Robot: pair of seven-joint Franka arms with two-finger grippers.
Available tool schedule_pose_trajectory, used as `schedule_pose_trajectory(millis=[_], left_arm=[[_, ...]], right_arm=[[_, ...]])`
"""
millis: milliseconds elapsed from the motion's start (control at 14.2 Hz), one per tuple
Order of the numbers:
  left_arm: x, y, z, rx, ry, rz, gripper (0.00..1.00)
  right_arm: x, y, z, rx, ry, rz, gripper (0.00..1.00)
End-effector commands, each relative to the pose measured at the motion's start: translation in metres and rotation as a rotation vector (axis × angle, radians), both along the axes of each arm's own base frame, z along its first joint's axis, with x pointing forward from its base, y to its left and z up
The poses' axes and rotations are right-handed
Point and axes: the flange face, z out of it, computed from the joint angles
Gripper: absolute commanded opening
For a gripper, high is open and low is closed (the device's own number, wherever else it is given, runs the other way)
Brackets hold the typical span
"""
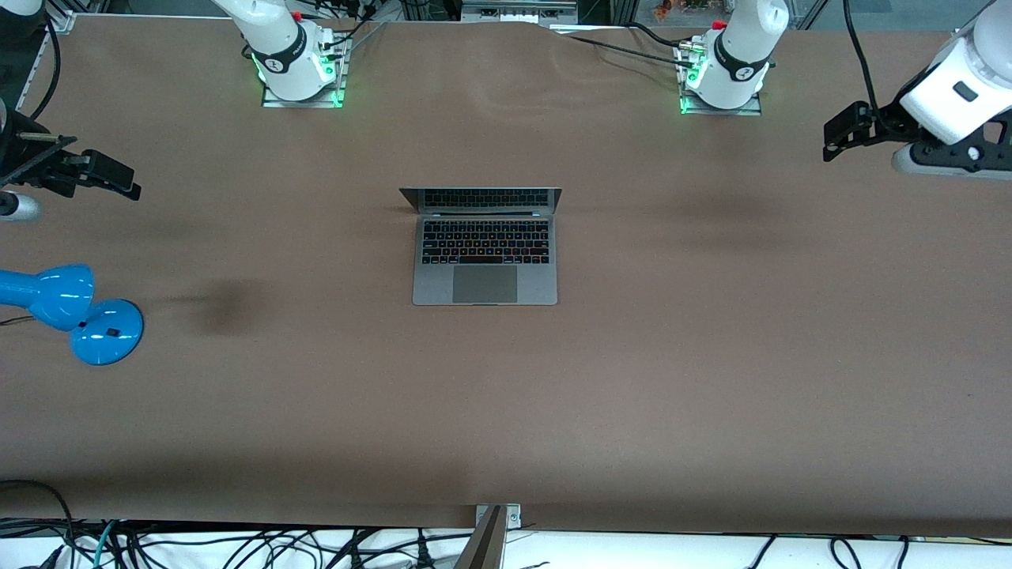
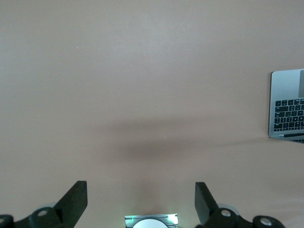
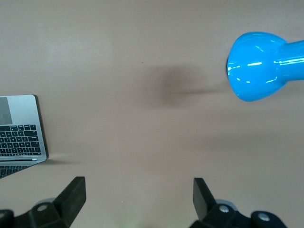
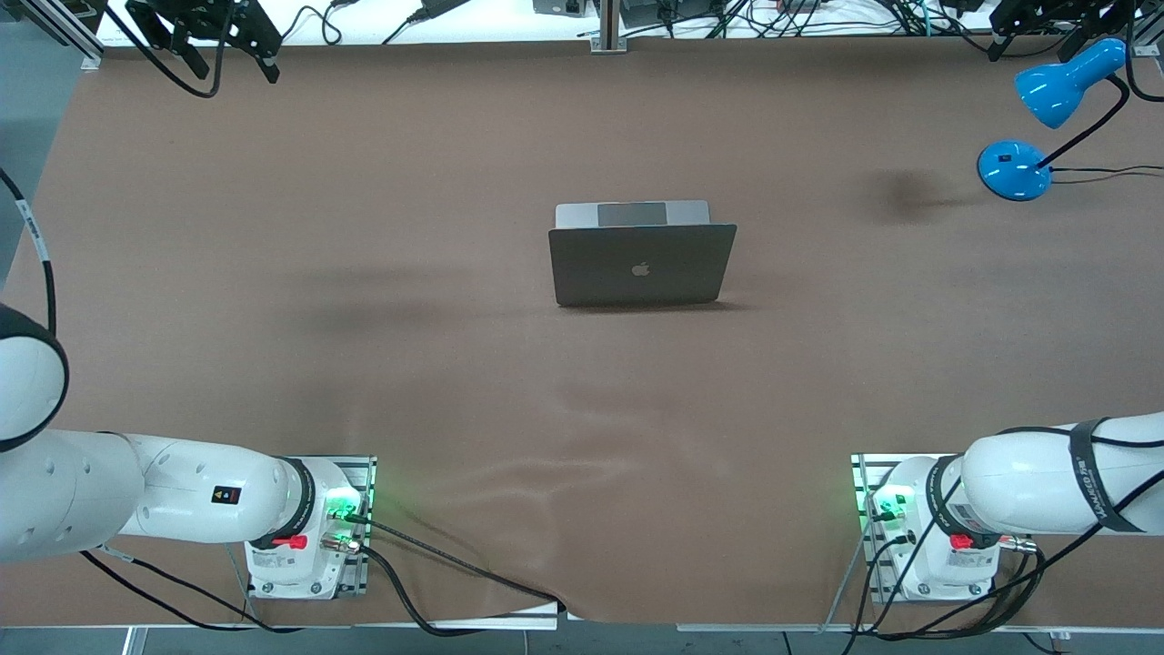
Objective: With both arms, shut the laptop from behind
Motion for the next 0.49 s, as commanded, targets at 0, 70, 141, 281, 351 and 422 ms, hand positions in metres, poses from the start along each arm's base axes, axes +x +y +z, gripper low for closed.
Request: schedule_pose_trajectory(millis=[0, 70, 141, 281, 351, 422], left_arm=[[0.0074, 0.0081, 0.0049, -0.005, -0.005, 0.009, 1.00], [0.0090, 0.0068, 0.0073, 0.004, -0.022, 0.005, 1.00], [0.0126, 0.0083, 0.0097, 0.003, -0.053, 0.008, 1.00], [0.0132, 0.0099, 0.0111, 0.003, -0.062, 0.009, 1.00], [0.0131, 0.0083, 0.0111, 0.003, -0.062, 0.008, 1.00], [0.0129, 0.0090, 0.0121, 0.001, -0.065, 0.009, 1.00]], right_arm=[[-0.0024, -0.0003, 0.0007, 0.020, 0.005, -0.005, 1.00], [-0.0026, -0.0004, 0.0016, 0.018, 0.002, -0.007, 1.00], [-0.0027, 0.0004, 0.0015, 0.018, 0.004, -0.005, 1.00], [-0.0025, 0.0004, 0.0016, 0.018, 0.002, -0.004, 1.00], [-0.0026, -0.0004, 0.0017, 0.018, 0.002, -0.005, 1.00], [-0.0025, 0.0004, 0.0017, 0.018, 0.002, -0.004, 1.00]])
